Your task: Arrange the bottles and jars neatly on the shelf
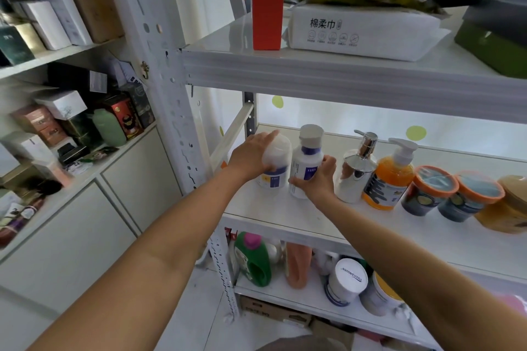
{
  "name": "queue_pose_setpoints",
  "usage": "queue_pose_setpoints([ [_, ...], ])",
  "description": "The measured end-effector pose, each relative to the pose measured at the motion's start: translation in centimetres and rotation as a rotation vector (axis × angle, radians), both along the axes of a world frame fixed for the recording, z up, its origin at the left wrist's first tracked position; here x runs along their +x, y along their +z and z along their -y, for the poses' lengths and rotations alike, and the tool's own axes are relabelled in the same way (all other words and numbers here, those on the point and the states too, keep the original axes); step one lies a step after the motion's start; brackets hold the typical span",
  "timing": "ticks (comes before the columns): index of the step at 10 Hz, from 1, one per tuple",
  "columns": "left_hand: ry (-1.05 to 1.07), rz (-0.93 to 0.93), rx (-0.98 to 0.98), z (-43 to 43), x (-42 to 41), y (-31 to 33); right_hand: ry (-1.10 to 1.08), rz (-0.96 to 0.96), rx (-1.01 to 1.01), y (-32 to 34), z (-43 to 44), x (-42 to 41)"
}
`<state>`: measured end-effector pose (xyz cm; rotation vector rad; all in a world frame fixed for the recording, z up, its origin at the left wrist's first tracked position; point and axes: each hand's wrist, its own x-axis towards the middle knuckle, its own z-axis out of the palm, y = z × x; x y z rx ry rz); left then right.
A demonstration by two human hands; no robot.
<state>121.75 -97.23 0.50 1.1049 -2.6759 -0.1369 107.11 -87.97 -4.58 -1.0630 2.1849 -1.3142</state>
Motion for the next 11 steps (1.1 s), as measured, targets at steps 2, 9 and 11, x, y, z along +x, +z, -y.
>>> queue_pose_setpoints([
  [2, -0.045, 0.153, -0.091, 0.2, 0.1, 0.4, 0.076, 0.073, 0.092, 0.0, -0.6, -0.4],
  [9, -0.054, 0.038, -0.079, -2.2, 1.3, -3.4, 0.060, 0.025, 0.168, -2.8, -2.4, -0.3],
  [11, -0.167, -0.040, -0.421, -6.2, 2.0, -5.8, 0.309, -0.235, 0.239, -3.2, -7.1, -0.9],
])
